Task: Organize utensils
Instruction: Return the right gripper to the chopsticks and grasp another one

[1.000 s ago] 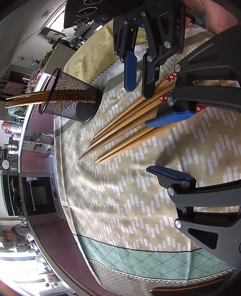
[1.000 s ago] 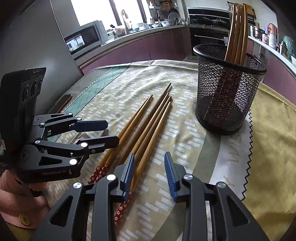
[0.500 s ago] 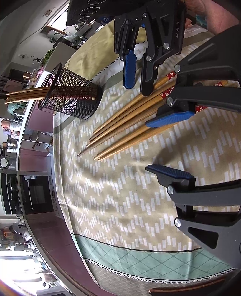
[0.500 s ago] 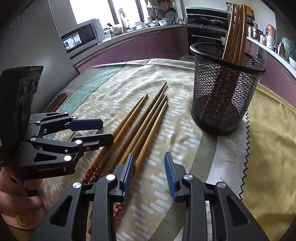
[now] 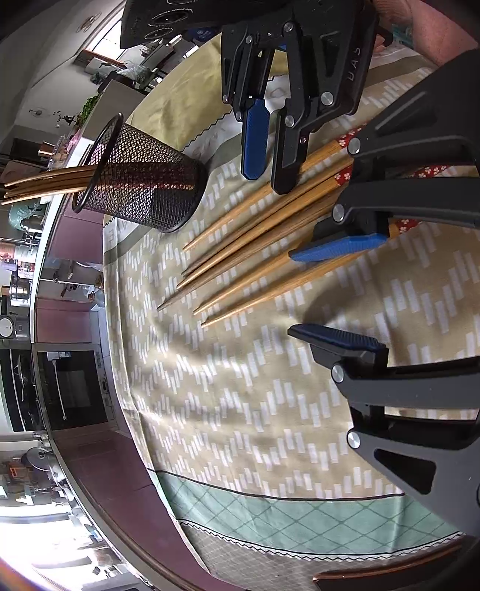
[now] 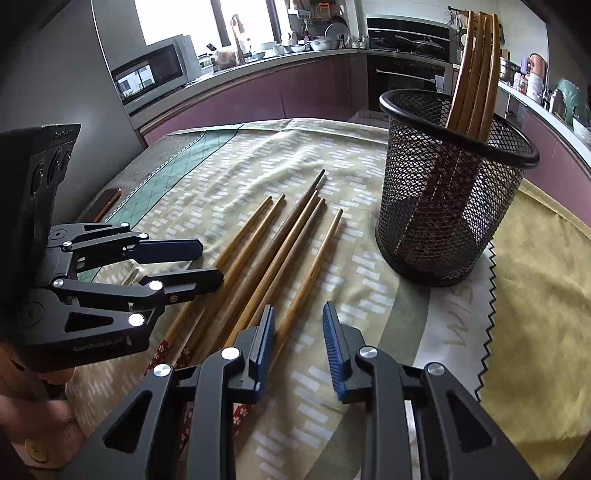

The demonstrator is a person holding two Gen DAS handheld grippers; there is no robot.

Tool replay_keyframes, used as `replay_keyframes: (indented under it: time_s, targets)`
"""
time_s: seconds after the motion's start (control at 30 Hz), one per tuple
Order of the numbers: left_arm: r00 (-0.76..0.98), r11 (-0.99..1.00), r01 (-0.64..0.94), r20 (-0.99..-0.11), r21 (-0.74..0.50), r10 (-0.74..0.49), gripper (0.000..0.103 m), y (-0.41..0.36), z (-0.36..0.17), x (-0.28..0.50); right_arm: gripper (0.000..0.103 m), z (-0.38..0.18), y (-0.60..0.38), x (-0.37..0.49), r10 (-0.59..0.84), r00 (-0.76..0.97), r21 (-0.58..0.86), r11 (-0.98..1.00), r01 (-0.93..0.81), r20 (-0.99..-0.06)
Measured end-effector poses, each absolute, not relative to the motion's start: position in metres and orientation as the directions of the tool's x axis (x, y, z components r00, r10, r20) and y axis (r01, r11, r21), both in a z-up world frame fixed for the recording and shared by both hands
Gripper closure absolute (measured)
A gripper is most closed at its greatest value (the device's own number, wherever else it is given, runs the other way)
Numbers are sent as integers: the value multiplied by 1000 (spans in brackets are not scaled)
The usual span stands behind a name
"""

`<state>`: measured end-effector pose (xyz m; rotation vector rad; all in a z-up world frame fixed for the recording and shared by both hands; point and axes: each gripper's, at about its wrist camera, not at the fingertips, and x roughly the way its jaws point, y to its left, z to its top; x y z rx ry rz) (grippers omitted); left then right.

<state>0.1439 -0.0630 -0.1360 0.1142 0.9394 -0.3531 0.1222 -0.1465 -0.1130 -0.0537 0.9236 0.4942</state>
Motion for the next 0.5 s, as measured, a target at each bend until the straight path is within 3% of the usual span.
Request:
replay_keyframes:
  time_s: [0.13, 0.3, 0.5]
  targets:
    - [544, 942, 334, -807, -42, -229, 74, -66, -137, 149, 81, -113, -145, 127, 378, 509, 159, 893, -422, -773]
    - [543, 950, 305, -806, -70, -234, 88, -62, -136, 153, 90, -114, -150, 130, 392, 506, 192, 895, -402, -768]
    - [543, 954, 282, -802, -105, -249, 94, -58, -136, 153, 97, -116, -160, 132, 432, 495, 262, 888, -377, -754]
